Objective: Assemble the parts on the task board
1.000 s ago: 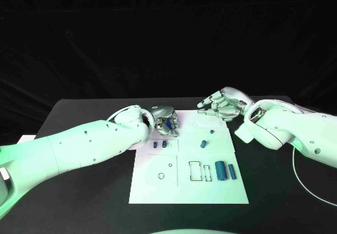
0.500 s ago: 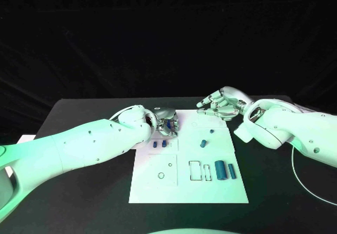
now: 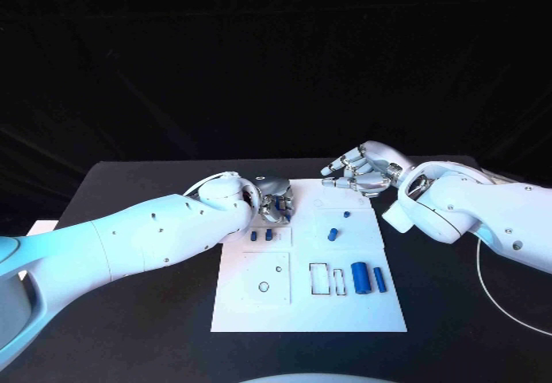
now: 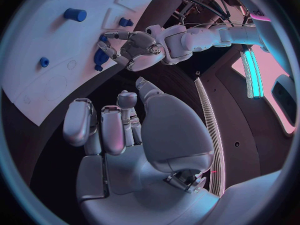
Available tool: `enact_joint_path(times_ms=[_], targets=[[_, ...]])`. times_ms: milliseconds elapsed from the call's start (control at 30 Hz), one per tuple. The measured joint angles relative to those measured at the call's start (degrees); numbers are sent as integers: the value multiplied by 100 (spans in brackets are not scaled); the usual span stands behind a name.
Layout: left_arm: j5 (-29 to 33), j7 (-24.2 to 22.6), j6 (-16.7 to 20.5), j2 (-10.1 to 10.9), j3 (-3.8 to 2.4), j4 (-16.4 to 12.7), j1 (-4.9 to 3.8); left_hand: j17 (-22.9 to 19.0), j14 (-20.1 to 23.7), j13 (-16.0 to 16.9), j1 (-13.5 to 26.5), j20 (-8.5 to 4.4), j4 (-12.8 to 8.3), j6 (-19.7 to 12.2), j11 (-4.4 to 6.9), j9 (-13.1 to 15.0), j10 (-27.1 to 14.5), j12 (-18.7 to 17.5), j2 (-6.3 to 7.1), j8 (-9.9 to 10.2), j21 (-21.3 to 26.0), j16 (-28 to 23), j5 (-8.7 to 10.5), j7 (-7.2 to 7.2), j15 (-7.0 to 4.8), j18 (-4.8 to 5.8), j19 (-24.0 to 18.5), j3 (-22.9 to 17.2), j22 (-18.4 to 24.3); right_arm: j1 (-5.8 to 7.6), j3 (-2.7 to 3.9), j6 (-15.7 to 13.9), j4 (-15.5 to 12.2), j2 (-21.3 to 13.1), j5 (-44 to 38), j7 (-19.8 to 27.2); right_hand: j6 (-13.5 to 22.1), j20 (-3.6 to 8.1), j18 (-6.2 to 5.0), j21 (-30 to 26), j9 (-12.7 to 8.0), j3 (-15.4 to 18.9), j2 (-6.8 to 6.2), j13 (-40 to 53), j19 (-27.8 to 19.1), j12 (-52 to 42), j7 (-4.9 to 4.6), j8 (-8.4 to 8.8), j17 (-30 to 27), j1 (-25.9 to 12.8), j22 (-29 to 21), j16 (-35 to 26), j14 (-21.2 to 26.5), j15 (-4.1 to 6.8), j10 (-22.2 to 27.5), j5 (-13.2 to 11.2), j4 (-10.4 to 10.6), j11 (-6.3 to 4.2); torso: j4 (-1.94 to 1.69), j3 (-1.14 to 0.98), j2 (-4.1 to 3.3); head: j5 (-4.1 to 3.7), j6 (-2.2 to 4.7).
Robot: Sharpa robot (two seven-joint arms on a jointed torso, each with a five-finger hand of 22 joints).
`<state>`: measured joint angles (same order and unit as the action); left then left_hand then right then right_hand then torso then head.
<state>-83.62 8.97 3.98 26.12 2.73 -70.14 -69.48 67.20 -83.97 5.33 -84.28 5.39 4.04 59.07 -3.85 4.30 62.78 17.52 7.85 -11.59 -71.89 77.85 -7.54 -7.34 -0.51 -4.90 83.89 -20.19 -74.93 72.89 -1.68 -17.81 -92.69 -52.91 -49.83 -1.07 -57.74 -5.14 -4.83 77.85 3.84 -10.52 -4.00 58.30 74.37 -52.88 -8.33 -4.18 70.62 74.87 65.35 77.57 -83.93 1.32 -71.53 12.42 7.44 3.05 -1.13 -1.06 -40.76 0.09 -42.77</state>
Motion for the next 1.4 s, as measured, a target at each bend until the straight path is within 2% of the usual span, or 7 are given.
enact_joint_path(times_ms=[267, 333, 500, 733, 967, 1133, 1400], targets=[[-18, 35, -36, -35, -13, 42, 2, -18, -2, -33, -2, -16, -73, 114, 17, 0, 127, -49, -1, 33, -46, 0, 0, 4, -2, 5, 16, -170, 1, 0, 0, 4, 0, 2, 1, 0, 0, 0, 0, 0, 0, 0, 0, 0, 0, 0, 0, 0, 0, 0, 0, 0, 0, 0, 0, 0, 0, 0, 0, 0, 3, -4, -3], [-26, 38, -35, -40, -14, 45, 5, -18, -2, -26, -52, -18, -137, 216, 34, 0, 231, -67, -52, 34, -121, 2, 16, 11, -42, 91, 14, -266, 1, 0, 0, 5, 0, 2, 1, 0, 0, 0, 0, 0, 0, 0, 0, 1, 0, 0, 0, 0, 0, 0, 0, 0, 0, 0, 0, 0, 0, 0, 0, 0, 3, -4, -4], [-34, 32, 3, -43, -12, 38, 20, -28, -2, 20, -99, -59, -276, 433, 92, 17, 447, -77, -53, -6, -269, 32, 34, 38, -82, 91, 16, -463, 1, 0, 0, 6, 0, 6, 1, 0, 0, 0, 0, 1, 0, 0, 0, 6, 0, 0, 0, 0, 0, 0, -7, 0, 0, 0, 0, 0, 0, 0, -2, 0, 3, -5, -4], [-36, 13, 131, 52, -35, -79, 62, -79, -2, 38, -96, -79, -406, 512, 78, 48, 550, -215, -50, 30, -303, 32, 59, 21, -82, 91, -5, -689, 1, 0, 0, 9, 4, 11, 1, 0, 0, 0, 0, 3, 0, 0, 0, 6, 0, 0, 0, 0, 0, 0, -6, 0, 0, 0, 0, 0, 0, 0, 0, 3, 2, -8, 5], [16, 9, 259, 289, -191, -364, 61, -95, -2, 42, -11, -79, -451, 534, 59, 42, 571, -321, -14, 86, -303, 32, 62, 19, -82, 90, -5, -768, 2, 0, 0, 13, 9, 13, 1, 1, 0, 0, 0, 3, 0, 0, 0, 6, 0, 0, 0, 0, 0, 0, -6, 0, 0, 0, 0, 0, 0, 1, -7, 1, 8, -16, 15], [155, 20, 313, 582, -281, -669, 53, -101, -2, 42, 43, -79, -467, 553, 39, 37, 591, -357, -8, 100, -328, 32, 62, 0, -82, 91, -5, -784, 2, 0, 0, 16, 14, 22, -1, 2, 0, 0, 0, 3, 0, 18, 0, 10, 0, 0, 0, 0, 0, 0, -6, 0, 0, 0, -1, 0, 18, 1, -11, -2, 13, 0, 31], [417, 71, 280, 1012, -312, -886, 49, -134, -2, 55, 164, -79, -467, 554, 69, 29, 622, -442, 41, 134, -332, 32, 62, -2, -82, 90, -5, -814, 2, -2, 0, 20, 25, 27, -2, 2, 0, 0, 0, 3, 0, 18, 0, 12, 0, 0, 0, 0, 0, 0, -6, 0, 0, 0, -1, -1, 18, 1, -11, -5, 8, 14, 42]])
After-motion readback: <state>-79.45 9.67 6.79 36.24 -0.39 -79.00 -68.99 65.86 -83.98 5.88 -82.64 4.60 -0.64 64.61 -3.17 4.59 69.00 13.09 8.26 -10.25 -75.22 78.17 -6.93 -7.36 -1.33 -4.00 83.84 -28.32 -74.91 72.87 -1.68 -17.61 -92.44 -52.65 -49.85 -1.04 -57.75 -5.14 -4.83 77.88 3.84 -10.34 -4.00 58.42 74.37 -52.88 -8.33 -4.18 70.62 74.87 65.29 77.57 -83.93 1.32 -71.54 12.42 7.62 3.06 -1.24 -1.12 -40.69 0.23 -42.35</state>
